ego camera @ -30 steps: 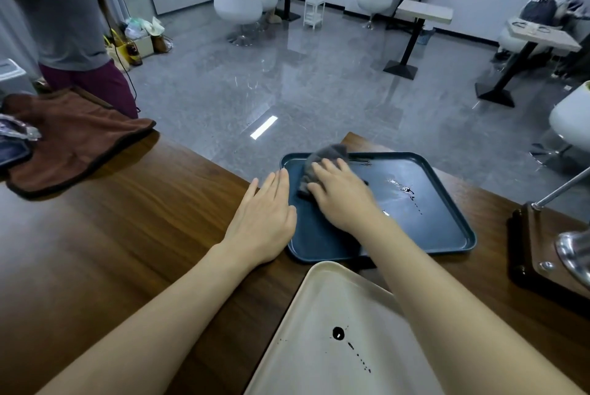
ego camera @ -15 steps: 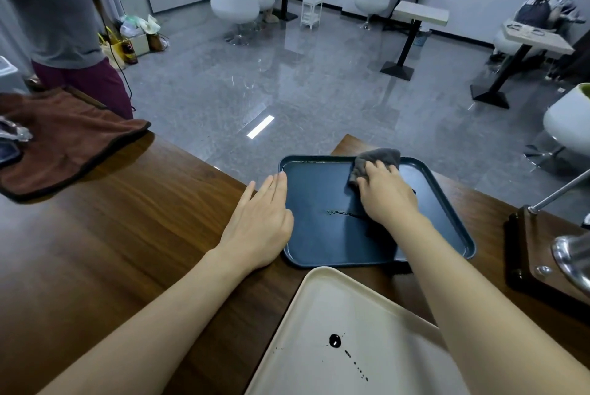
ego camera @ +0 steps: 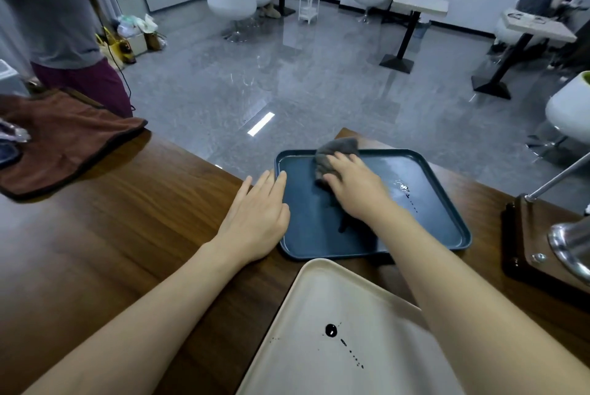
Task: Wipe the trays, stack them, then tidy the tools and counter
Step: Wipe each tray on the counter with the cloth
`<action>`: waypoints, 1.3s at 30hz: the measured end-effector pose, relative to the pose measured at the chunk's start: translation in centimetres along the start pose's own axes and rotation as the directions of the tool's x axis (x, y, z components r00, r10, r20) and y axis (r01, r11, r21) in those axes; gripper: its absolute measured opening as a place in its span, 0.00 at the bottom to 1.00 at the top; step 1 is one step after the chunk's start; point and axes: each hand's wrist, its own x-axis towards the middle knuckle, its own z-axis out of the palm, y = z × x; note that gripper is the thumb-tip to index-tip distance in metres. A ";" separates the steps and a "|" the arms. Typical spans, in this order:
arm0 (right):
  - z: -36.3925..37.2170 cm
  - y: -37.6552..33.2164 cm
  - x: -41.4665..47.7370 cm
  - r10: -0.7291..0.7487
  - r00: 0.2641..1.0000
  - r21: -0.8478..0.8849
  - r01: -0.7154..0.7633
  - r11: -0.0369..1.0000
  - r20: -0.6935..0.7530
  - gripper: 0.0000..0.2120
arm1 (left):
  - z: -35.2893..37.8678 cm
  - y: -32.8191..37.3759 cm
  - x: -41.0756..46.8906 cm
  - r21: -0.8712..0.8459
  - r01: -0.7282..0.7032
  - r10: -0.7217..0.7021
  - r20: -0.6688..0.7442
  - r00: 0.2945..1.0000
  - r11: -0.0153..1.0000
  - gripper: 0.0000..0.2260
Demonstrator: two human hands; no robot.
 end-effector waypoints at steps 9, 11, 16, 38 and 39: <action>0.2 -0.8 0.1 0.045 0.998 -0.148 -0.052 0.988 -0.053 0.18 | -0.2 0.3 -0.1 -0.010 -0.013 0.012 -0.013 1.000 1.000 0.25; 1.4 -4.3 0.8 -0.069 0.998 -0.126 0.067 0.990 -0.011 0.17 | 0.0 0.1 0.0 -0.031 -0.013 0.013 -0.012 1.000 0.999 0.25; 1.2 -5.6 1.9 -0.173 0.982 -0.123 0.182 0.976 0.078 0.19 | -0.4 0.2 0.0 -0.111 -0.002 -0.001 -0.027 1.000 0.994 0.21; 0.2 -3.7 -6.0 -0.141 0.969 -0.075 0.159 0.984 0.203 0.24 | -0.1 0.4 0.1 -0.111 0.012 -0.016 -0.039 0.999 0.994 0.18; -0.2 -3.1 -6.4 -0.133 0.967 -0.050 0.147 0.988 0.215 0.24 | -0.2 0.4 0.1 -0.118 0.015 -0.020 -0.037 0.999 0.993 0.18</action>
